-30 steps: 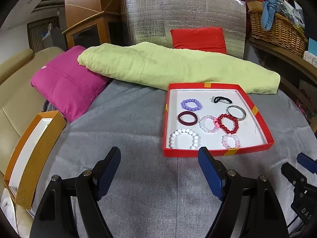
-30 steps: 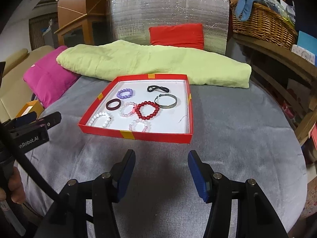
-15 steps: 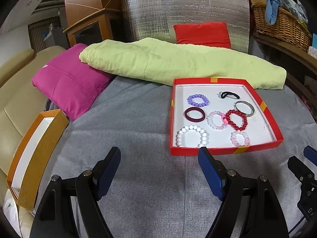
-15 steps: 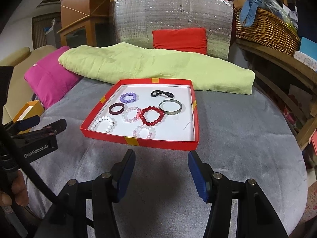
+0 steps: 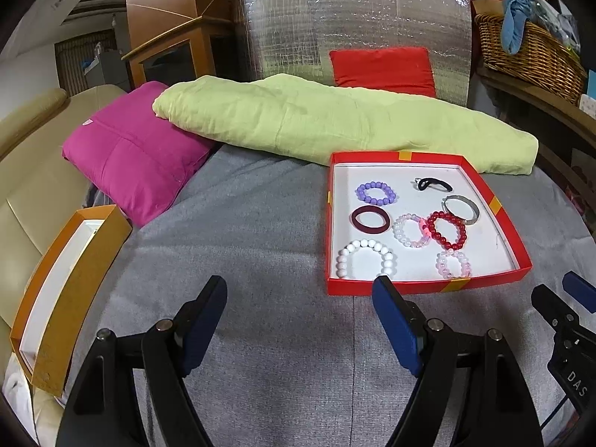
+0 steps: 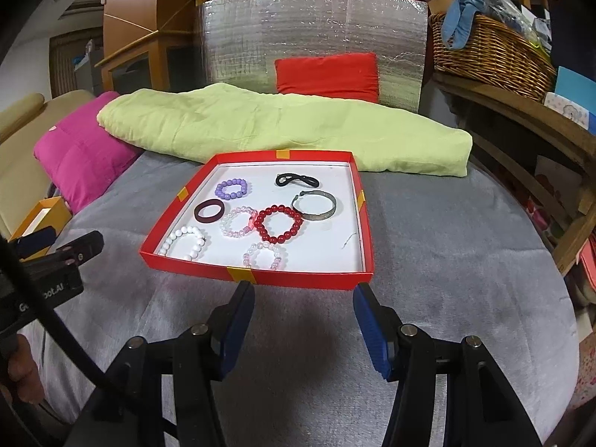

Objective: Organize jewelry

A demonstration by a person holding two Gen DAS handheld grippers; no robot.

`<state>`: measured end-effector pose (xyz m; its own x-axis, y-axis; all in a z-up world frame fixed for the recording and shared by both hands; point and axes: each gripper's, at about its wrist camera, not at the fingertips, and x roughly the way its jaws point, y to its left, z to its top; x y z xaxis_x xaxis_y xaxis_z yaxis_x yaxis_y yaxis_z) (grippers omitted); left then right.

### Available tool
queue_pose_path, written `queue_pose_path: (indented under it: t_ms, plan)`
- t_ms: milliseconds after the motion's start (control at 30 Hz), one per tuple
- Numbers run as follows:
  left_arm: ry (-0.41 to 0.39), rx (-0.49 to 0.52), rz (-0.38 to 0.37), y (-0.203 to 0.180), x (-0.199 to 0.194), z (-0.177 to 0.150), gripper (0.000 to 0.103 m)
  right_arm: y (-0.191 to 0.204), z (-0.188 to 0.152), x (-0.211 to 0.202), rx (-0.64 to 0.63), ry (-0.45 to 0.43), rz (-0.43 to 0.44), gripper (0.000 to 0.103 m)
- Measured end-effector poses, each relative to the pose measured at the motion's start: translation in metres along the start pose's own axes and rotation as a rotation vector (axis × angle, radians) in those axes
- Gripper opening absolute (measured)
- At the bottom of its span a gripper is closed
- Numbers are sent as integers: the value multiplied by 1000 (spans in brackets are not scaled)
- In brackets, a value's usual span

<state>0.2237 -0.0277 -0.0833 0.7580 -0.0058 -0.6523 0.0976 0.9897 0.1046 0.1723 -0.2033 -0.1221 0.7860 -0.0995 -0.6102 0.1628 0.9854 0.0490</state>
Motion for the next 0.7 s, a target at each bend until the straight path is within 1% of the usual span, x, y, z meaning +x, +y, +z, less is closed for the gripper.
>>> queue_pose_path:
  t_ms: [200,567,700]
  plan:
    - [-6,-3,-4,1,-2,1,81,1,1,-2,-2,-14,-5,59]
    - [-6,-2,-7,-1,-1,1,81,1,2,-1,-1,-7,-1,59]
    - [-20,-8,-38,0,-2,1,81,-1,3,1,12,1,7,59]
